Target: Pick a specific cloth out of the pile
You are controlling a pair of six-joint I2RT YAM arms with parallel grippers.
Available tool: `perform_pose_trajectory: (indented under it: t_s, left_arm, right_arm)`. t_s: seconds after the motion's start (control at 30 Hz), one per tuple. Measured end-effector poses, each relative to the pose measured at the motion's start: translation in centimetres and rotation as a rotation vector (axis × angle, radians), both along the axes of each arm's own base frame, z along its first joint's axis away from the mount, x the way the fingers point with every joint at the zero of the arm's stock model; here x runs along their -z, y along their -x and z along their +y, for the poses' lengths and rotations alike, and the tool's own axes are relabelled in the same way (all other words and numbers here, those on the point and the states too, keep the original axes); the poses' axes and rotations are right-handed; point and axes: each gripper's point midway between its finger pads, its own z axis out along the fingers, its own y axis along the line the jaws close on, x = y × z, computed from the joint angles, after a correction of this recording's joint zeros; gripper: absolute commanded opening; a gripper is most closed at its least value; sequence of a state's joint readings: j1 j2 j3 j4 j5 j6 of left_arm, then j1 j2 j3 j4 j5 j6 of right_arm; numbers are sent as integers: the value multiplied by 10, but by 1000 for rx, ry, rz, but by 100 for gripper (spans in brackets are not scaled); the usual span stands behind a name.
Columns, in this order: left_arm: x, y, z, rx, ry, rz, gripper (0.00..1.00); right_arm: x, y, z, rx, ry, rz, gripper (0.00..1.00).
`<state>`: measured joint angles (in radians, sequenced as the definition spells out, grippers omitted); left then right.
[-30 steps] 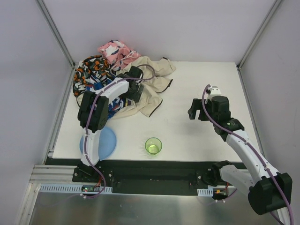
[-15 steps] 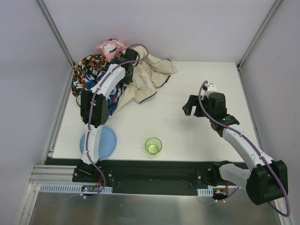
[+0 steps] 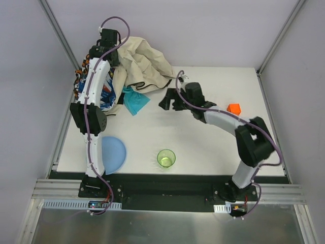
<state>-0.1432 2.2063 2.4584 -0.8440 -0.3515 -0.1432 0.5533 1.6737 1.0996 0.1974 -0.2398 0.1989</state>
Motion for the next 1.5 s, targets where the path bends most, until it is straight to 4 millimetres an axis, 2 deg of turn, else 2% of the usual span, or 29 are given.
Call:
perform_pose_trajectory:
  t_s: [0.13,0.2,0.33,0.5,0.77,1.0,1.13,1.27,1.37,1.43,1.5]
  left_arm:
    - [1,-2,10,-2,37,1,0]
    - [2,-2,12,-1,54,1,0]
    - [3,-3,10,7,92,0,0]
    - [3,-3,8,10,103,-1,0]
    - [7,-5,3,2,142,-5,0]
    - [10,-4,1,-15,174,-7,0]
    - [9,0,3,-21,202,-5,0]
    - [10,1,5,-31,229,-7,0]
    - [10,3,3,-30,248,-6,0]
    - [10,4,3,-27,262,-4,0]
    - [10,4,3,-28,270,-2,0]
  right_arm:
    - [13,-26,70,-3,-86,33,99]
    - [27,-36,95,17,-113,67,97]
    - [60,-48,133,91,-152,144,92]
    - [82,-54,154,204,-178,191,91]
    - [85,-68,188,332,-237,260,91]
    - [88,-78,216,391,-283,313,86]
    - [88,-90,230,417,-335,313,83]
    - [88,-104,241,440,-407,316,74]
    - [89,-114,246,461,-449,311,63]
    - [91,-118,247,473,-459,306,46]
    - [97,-122,247,489,-459,302,22]
